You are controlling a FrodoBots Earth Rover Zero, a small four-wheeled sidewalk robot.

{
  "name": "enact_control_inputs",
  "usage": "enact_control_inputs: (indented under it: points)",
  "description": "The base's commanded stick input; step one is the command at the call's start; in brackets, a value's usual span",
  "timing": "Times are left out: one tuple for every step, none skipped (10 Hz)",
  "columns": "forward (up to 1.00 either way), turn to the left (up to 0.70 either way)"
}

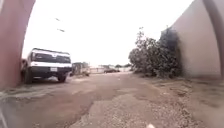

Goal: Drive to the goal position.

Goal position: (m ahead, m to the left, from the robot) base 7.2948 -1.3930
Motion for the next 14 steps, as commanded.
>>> enact_control_inputs:
  points:
    - [0.70, 0.00]
    - [0.70, 0.00]
    - [0.70, 0.00]
    - [0.70, 0.00]
    - [0.70, -0.16]
    - [0.70, -0.28]
    - [0.70, -0.27]
    - [0.70, -0.19]
    - [0.70, -0.04]
    - [0.70, 0.00]
    - [0.70, 0.00]
    - [0.70, 0.00]
    - [0.70, 0.00]
    - [0.70, 0.00]
